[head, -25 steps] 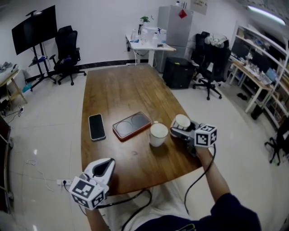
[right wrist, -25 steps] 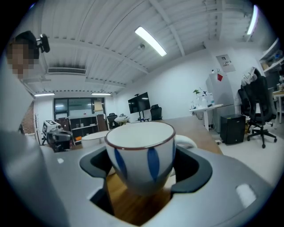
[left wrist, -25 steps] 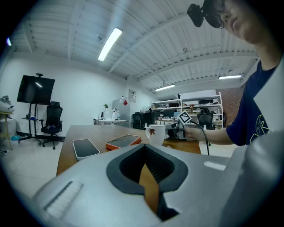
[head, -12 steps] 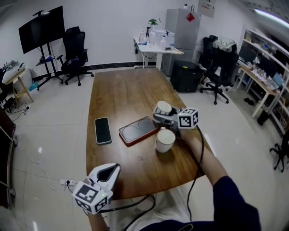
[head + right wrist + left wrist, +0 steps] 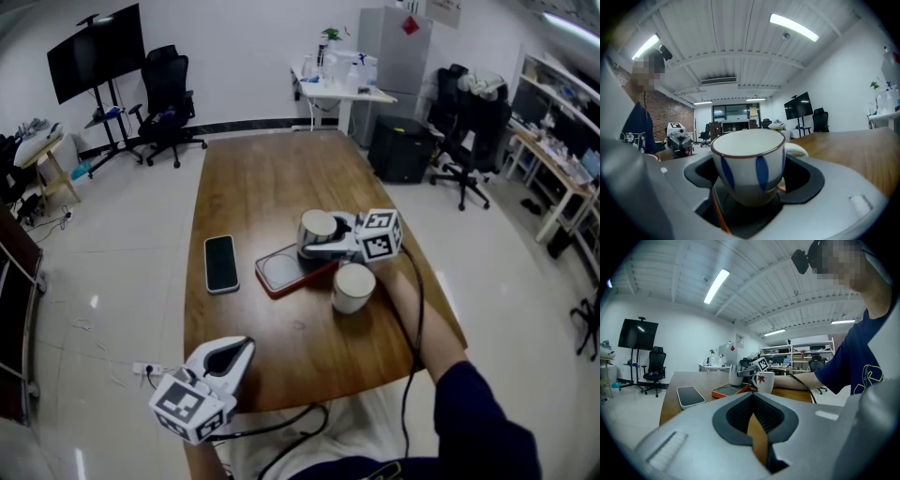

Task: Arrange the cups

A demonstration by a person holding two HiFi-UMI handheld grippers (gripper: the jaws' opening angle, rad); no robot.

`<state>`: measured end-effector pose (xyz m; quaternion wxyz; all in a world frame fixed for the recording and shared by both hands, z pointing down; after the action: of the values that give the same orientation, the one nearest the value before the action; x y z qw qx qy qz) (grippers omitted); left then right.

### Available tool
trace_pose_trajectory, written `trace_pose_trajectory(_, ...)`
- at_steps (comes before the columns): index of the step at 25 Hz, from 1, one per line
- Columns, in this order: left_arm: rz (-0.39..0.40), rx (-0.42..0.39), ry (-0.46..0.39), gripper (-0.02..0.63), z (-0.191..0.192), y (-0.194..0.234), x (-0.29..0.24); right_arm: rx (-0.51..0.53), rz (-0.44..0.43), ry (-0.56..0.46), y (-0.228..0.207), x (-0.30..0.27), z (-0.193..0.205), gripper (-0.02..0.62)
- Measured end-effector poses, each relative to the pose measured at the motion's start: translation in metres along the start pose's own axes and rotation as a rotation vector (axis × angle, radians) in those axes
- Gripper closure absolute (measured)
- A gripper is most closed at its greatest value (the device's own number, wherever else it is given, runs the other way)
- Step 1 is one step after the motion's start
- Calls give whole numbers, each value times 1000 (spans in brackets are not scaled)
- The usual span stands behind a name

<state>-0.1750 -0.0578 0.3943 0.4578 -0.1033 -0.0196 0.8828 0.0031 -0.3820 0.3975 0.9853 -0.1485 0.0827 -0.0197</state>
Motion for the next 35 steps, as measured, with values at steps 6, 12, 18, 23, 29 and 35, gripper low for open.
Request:
trace_pose_trajectory(6, -3, 6, -2, 603, -3, 0, -2, -12, -2, 7, -2, 5, -3, 202)
trace_pose_trajectory(12, -1, 5, 0, 603, -3, 1, 1, -12, -18, 20, 1, 14, 0, 202)
trace_pose_trajectory(18, -3, 8, 2, 603, -3, 2, 2, 20, 36, 28, 4, 12, 0, 202)
trace_pose_trajectory(23, -4, 8, 1, 603, -2, 1, 0, 31, 64, 8, 4, 13, 0, 206)
trace_pose_trajectory(29, -2, 8, 2, 603, -4, 2, 1, 34, 59, 7, 5, 14, -1, 201)
trace_pose_trajectory(35, -3, 8, 2, 603, -4, 2, 1, 25, 47, 9, 4, 19, 0, 196)
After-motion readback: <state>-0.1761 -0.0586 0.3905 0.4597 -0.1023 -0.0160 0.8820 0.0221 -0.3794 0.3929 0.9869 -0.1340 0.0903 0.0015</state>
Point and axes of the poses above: the fingertips, and each gripper's own axes: x backward along the fingers, y to its left, z out of its underside, the point moved 8 cm from there along x, backward along the fingers, and after that the axes turned 11 degrees about -x, right-handed, at the moved point
